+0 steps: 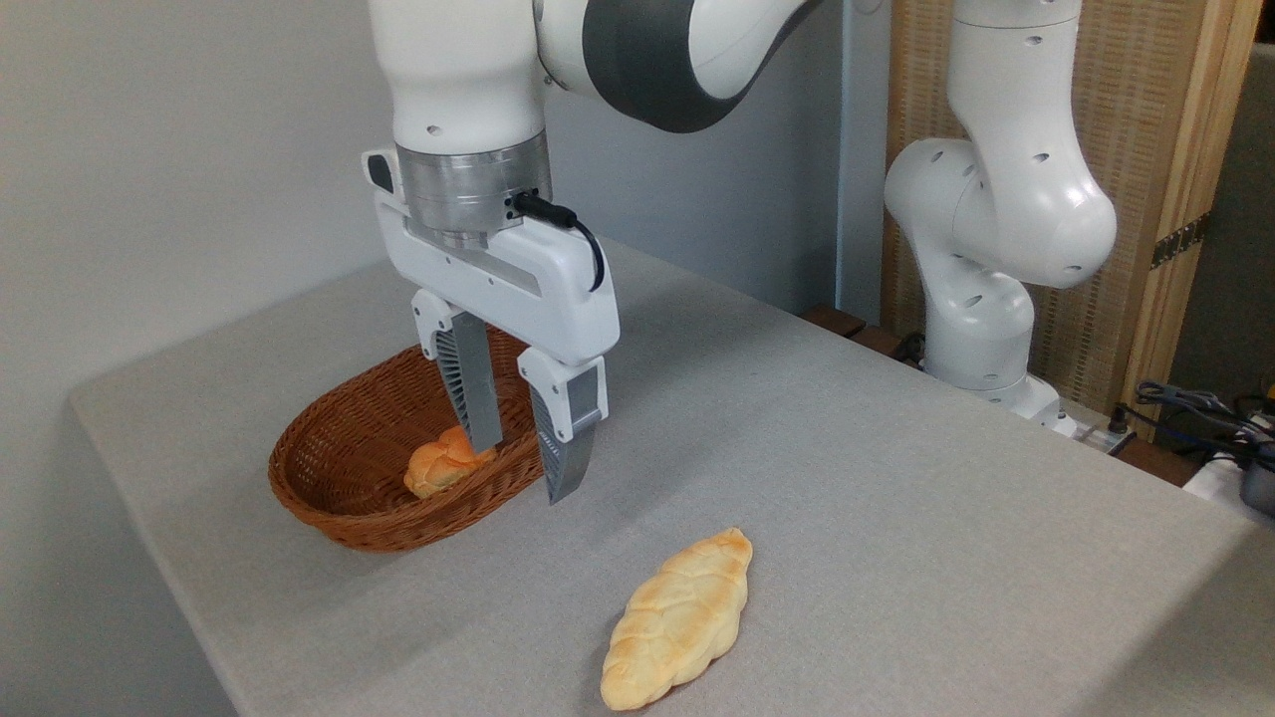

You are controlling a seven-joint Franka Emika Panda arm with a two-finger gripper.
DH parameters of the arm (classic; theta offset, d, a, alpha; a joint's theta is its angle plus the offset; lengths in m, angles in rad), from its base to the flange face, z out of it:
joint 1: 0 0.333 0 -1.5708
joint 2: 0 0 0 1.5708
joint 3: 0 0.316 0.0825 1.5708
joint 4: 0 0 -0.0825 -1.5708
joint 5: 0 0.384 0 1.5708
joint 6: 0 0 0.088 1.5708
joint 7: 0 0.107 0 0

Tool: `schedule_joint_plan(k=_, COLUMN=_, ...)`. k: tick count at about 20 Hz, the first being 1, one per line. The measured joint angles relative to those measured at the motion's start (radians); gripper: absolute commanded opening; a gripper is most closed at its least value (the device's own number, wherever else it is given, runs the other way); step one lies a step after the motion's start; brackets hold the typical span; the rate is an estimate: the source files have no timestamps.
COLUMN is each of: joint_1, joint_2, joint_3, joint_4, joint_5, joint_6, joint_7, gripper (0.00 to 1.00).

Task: Put bread into the basket
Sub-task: 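Move the open gripper over the braided bread loaf and lower it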

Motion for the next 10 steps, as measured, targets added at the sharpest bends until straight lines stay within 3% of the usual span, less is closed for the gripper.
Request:
schedule_joint_plan(k=4, joint_1=0.004, joint_2=-0.005, joint_3=0.005, joint_4=-0.005, joint_5=0.000, joint_6=-0.043, joint_7=0.000, gripper=1.00)
schedule_joint_plan(k=10, joint_1=0.010, joint_2=0.000, joint_3=0.037, joint_4=-0.104, joint_5=0.001, joint_6=-0.040, joint_7=0.022, gripper=1.00)
